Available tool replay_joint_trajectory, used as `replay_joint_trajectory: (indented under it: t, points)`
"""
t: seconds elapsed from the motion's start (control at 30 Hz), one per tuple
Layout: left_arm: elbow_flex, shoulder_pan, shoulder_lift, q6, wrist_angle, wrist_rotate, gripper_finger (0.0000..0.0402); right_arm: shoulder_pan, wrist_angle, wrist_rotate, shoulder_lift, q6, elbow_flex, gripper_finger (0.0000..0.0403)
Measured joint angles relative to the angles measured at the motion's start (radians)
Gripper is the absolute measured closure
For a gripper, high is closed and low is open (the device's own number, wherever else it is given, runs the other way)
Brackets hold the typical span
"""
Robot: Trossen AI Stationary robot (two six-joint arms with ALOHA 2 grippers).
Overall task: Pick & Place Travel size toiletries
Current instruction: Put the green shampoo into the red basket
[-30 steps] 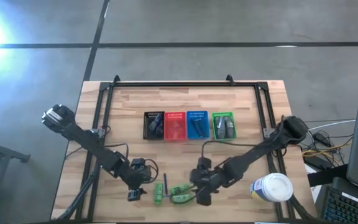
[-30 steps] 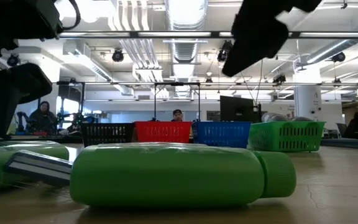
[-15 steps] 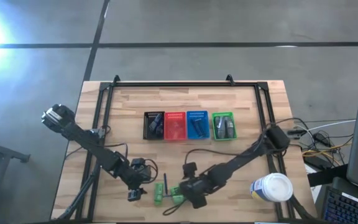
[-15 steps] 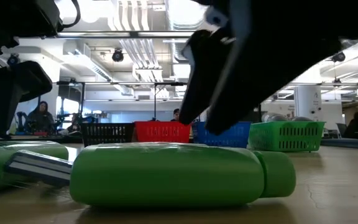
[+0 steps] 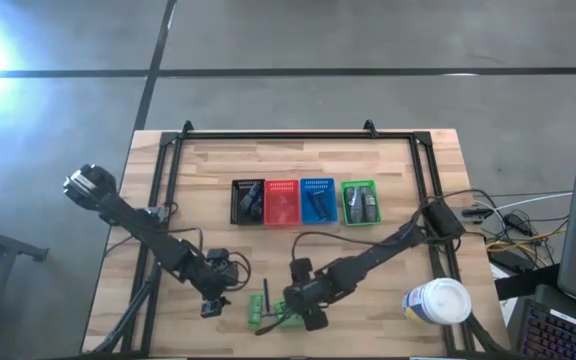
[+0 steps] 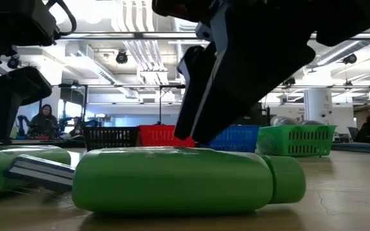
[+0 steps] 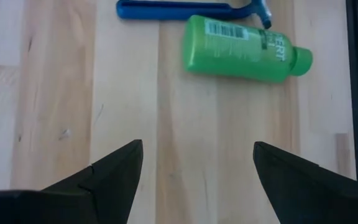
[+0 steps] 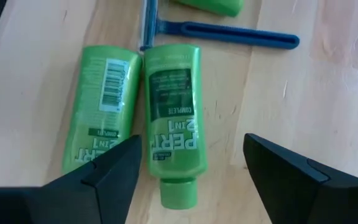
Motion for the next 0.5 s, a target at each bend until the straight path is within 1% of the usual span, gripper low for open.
replay_joint_trajectory:
  t: [0.1, 0.37, 0.5]
  points:
    - [-0.008, 0.000, -0.011, 0.000, -0.003, -0.011, 0.0092, 0.000, 0.006, 0.000, 0.005, 0.005, -0.009, 0.0126]
    - [-0.008, 0.004, -0.016, 0.033, 0.000, -0.034, 0.0092, 0.011, 0.030, -0.001, 0.019, 0.018, -0.010, 0.0100]
    - [-0.008, 0.004, -0.017, 0.032, 0.000, -0.033, 0.0092, 0.019, 0.047, -0.005, 0.057, 0.018, -0.011, 0.0098]
